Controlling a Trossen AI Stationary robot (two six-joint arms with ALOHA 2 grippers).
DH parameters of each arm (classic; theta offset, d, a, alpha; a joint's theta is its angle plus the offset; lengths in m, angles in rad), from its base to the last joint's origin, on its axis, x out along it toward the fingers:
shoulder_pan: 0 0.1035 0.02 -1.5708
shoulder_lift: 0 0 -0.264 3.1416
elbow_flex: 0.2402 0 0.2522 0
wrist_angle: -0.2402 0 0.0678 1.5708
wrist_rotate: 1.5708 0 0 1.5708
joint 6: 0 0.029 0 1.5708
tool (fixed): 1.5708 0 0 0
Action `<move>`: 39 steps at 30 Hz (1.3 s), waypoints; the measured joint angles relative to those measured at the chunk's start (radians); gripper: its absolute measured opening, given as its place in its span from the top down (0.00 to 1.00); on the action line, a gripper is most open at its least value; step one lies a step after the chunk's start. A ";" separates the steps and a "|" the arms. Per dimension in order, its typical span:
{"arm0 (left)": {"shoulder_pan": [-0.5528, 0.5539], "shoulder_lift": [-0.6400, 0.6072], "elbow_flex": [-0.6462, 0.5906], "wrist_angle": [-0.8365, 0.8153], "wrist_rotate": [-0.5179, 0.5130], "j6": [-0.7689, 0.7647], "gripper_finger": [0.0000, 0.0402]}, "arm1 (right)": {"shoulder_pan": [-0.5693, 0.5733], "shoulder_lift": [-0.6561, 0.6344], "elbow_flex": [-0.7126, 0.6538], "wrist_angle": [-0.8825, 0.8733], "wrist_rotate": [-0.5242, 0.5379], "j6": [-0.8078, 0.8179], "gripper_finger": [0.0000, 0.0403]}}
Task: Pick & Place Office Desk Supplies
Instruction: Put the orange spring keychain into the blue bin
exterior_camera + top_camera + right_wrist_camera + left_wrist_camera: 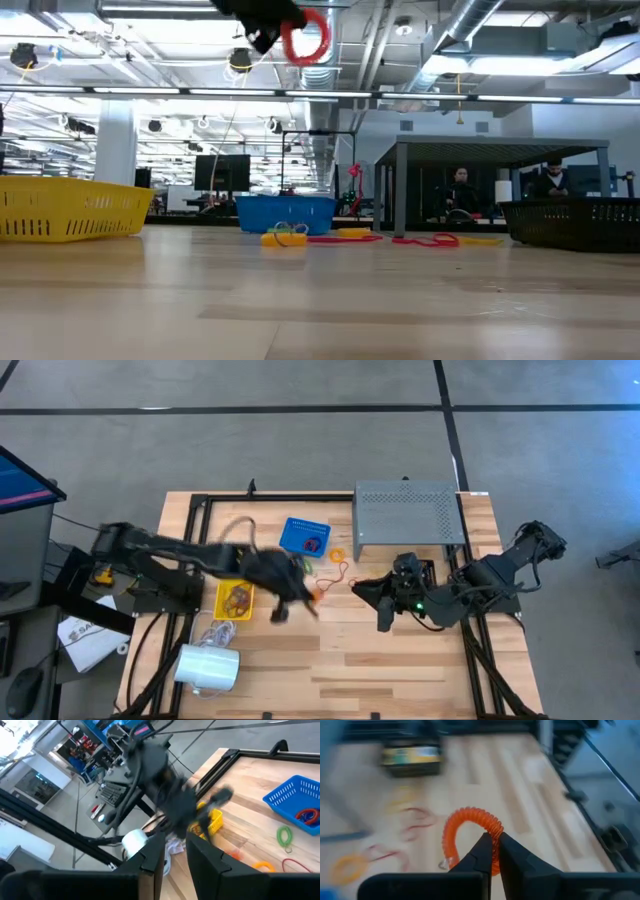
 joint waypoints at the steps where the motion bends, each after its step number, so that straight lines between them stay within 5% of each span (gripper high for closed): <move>1: 0.034 -0.030 -0.021 0.008 0.004 -0.016 0.98 | -0.006 0.000 0.000 0.008 0.000 0.000 0.81; 9: 0.293 -0.174 -0.129 0.147 0.085 -0.096 0.98 | -0.070 0.000 0.000 0.078 -0.003 -0.024 0.81; 18: 0.478 -0.156 -0.184 0.183 0.109 -0.230 0.98 | -0.154 0.000 0.000 0.138 -0.059 -0.079 0.81; 32: 0.554 0.075 -0.185 0.197 0.108 -0.363 0.98 | -0.197 0.000 0.000 0.140 -0.143 -0.235 0.81; 39: 0.559 0.135 -0.185 0.204 0.069 -0.418 0.98 | -0.220 0.000 0.000 0.137 -0.265 -0.328 0.81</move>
